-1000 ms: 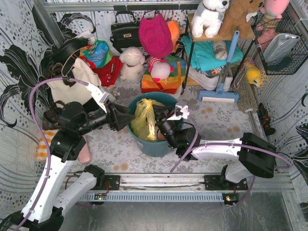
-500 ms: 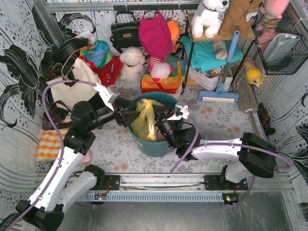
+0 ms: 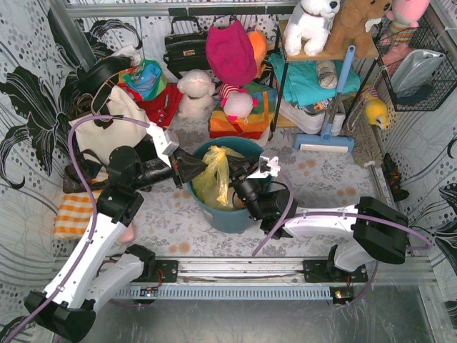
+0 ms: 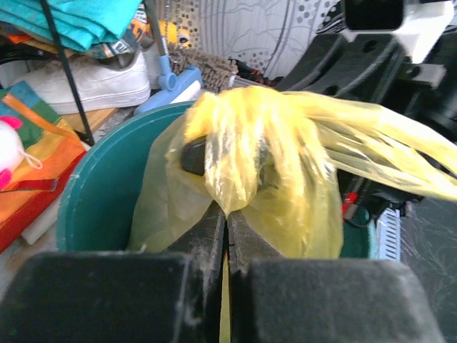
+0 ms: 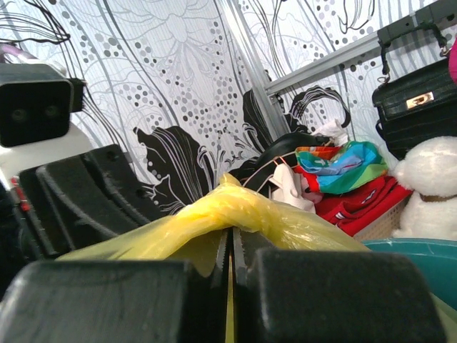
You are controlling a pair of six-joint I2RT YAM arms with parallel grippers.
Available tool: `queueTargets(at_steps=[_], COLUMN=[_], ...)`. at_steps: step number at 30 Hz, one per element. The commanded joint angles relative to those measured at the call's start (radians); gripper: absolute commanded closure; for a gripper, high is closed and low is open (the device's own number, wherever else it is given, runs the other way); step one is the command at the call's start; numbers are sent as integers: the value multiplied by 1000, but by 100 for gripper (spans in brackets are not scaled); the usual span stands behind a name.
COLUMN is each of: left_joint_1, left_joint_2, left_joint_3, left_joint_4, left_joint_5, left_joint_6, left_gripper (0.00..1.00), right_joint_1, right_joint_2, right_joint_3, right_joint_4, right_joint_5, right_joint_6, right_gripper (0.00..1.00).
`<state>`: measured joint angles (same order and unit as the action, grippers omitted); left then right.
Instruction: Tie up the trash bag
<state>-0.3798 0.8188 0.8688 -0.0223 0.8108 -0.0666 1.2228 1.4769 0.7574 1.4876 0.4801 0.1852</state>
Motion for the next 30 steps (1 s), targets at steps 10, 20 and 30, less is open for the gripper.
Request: queueTargets(at_steps=[10,20,30], left_joint_1=[-4,-4,-3], left_joint_2=[24,41,108], left_joint_3=[67,54,116], left_joint_4=[-80,-212,-367], left_joint_5=[321,240,73], left_joint_6=[-55,11,74], left_gripper=[97,97,85], right_joint_1=[2,1,1], right_joint_2=[77,67,48], right_joint_3=[80,62,24], right_joint_4=[103,131,138], right_joint_5=[25,-67,-267], right_joint_6=[-85,-93,-20], right_gripper=[100,100,100])
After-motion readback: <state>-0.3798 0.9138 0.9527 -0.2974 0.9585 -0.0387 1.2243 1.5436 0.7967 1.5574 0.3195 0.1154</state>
